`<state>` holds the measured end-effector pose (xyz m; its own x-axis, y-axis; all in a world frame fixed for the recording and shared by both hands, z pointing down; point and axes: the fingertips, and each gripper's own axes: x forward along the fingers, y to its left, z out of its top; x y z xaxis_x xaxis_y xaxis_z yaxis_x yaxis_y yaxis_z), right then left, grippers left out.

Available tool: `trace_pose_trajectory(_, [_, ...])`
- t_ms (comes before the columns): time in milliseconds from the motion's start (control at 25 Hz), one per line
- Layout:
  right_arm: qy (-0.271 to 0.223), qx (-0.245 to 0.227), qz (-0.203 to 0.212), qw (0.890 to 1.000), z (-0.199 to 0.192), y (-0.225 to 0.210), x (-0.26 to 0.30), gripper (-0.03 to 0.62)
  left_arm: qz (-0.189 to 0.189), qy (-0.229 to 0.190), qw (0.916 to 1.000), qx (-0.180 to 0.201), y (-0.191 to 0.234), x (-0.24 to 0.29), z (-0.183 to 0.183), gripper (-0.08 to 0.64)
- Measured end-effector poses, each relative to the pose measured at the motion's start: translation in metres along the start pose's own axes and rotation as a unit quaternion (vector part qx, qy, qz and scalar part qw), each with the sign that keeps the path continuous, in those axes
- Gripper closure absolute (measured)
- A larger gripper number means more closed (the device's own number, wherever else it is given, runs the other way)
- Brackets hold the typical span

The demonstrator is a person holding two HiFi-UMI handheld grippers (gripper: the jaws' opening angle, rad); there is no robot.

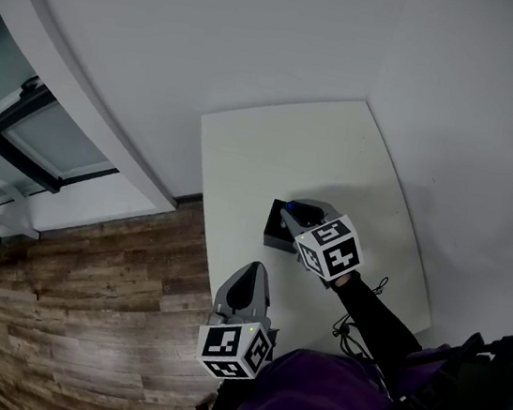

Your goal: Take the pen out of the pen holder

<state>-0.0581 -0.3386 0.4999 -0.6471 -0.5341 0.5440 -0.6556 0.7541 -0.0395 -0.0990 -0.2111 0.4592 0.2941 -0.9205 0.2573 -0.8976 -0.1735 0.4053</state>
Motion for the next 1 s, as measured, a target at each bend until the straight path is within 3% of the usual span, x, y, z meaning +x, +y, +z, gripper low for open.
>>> trace_pose_trajectory(1000, [-0.069,0.014,-0.011,0.997,0.03,0.0,-0.041,0.512,0.004,-0.021,0.9997,0.012,-0.011,-0.01,0.008,0.554])
